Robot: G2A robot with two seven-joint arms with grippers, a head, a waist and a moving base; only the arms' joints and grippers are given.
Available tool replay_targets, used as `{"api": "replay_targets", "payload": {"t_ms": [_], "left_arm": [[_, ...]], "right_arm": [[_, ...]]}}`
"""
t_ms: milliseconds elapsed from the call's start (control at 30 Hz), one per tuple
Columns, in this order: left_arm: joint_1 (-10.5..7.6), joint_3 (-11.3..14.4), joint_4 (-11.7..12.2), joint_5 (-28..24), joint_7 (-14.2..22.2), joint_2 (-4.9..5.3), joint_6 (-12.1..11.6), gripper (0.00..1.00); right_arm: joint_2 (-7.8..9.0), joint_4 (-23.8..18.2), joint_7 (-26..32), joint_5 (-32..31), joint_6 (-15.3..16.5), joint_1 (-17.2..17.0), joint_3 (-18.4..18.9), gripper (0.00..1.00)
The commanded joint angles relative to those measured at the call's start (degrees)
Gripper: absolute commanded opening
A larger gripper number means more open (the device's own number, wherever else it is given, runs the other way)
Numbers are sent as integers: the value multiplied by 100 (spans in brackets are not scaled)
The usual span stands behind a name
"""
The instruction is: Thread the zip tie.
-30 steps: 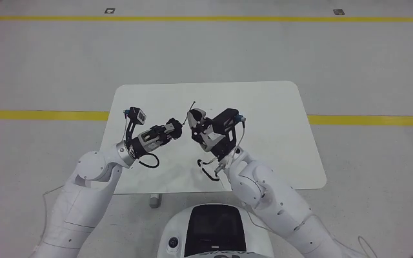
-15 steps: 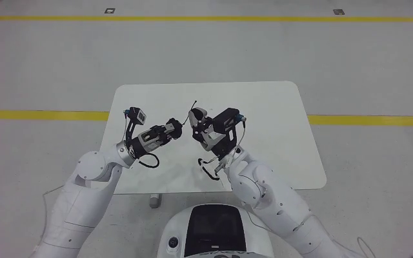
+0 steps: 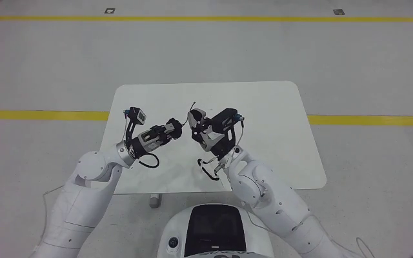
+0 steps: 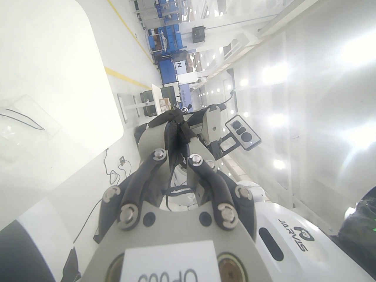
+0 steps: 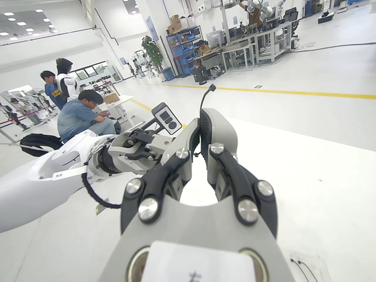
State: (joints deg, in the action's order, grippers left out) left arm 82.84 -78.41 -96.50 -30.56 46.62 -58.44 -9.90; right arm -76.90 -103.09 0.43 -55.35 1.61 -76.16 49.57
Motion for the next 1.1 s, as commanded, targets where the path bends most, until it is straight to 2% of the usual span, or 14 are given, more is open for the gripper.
{"api": "replay_targets", "payload": {"t_ms": [0, 333, 1067], "left_arm": [[0, 0, 0, 0, 0, 0, 0, 0], [0, 0, 0, 0, 0, 0, 0, 0], [0, 0, 0, 0, 0, 0, 0, 0]], "right_arm": [[-12, -8, -15, 68, 32, -7, 2, 0], [-51, -50, 30, 130, 151, -34, 33, 0], [-102, 10, 172, -33, 111, -132, 157, 0]]}}
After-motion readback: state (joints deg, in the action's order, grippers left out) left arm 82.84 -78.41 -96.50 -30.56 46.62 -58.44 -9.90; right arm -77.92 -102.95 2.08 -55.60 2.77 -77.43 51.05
